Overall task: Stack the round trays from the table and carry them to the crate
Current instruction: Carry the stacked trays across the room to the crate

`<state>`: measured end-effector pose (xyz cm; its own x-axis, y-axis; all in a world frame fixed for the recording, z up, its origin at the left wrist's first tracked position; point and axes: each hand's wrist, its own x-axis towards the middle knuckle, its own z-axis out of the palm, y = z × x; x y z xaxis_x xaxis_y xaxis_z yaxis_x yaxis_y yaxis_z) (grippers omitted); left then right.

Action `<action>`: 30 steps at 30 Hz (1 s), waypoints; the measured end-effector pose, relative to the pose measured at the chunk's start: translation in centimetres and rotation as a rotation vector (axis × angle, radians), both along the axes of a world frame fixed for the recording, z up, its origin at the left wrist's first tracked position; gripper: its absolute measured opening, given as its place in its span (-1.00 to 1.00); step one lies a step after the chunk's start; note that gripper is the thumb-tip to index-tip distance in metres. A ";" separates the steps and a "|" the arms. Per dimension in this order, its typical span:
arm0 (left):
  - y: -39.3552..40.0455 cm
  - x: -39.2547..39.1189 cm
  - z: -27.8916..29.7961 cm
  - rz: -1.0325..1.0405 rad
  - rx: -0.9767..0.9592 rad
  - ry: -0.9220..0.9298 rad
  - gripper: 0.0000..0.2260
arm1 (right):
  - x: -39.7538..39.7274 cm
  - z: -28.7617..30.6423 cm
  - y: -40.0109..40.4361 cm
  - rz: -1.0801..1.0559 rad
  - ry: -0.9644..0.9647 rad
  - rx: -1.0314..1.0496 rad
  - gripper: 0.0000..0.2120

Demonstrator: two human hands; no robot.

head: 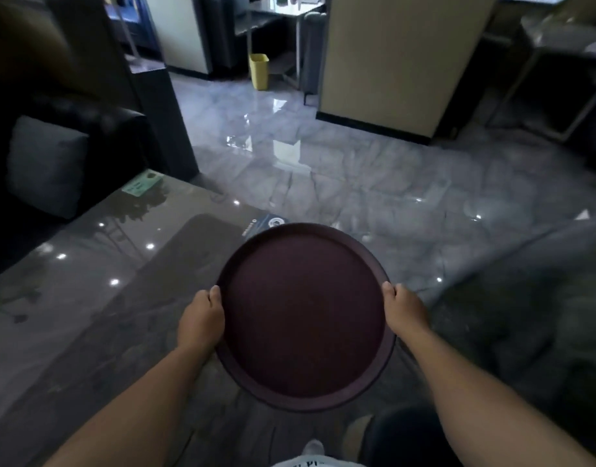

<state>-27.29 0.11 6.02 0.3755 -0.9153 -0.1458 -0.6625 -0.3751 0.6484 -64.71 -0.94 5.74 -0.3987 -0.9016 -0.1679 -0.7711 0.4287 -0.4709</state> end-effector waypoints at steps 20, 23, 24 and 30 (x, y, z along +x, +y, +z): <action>-11.7 -12.7 -2.1 -0.324 0.046 -0.070 -0.59 | -11.0 -1.9 -0.5 -0.343 -0.154 0.081 -0.49; -15.2 -14.1 -2.2 -0.381 0.050 -0.042 -0.59 | -11.8 -1.8 -2.1 -0.395 -0.174 0.091 -0.48; -16.5 -14.5 -2.2 -0.392 0.048 -0.038 -0.56 | -12.0 -1.8 -2.7 -0.417 -0.172 0.092 -0.48; -23.0 -16.4 -2.5 -0.453 0.076 -0.005 -0.51 | -13.2 -1.7 -6.5 -0.498 -0.102 0.080 -0.48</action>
<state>-43.73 -22.93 3.52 -0.0589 -0.9742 -0.2178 -0.7734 -0.0934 0.6270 -77.87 -7.43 4.02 -0.7544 -0.5893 -0.2891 -0.4158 0.7699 -0.4841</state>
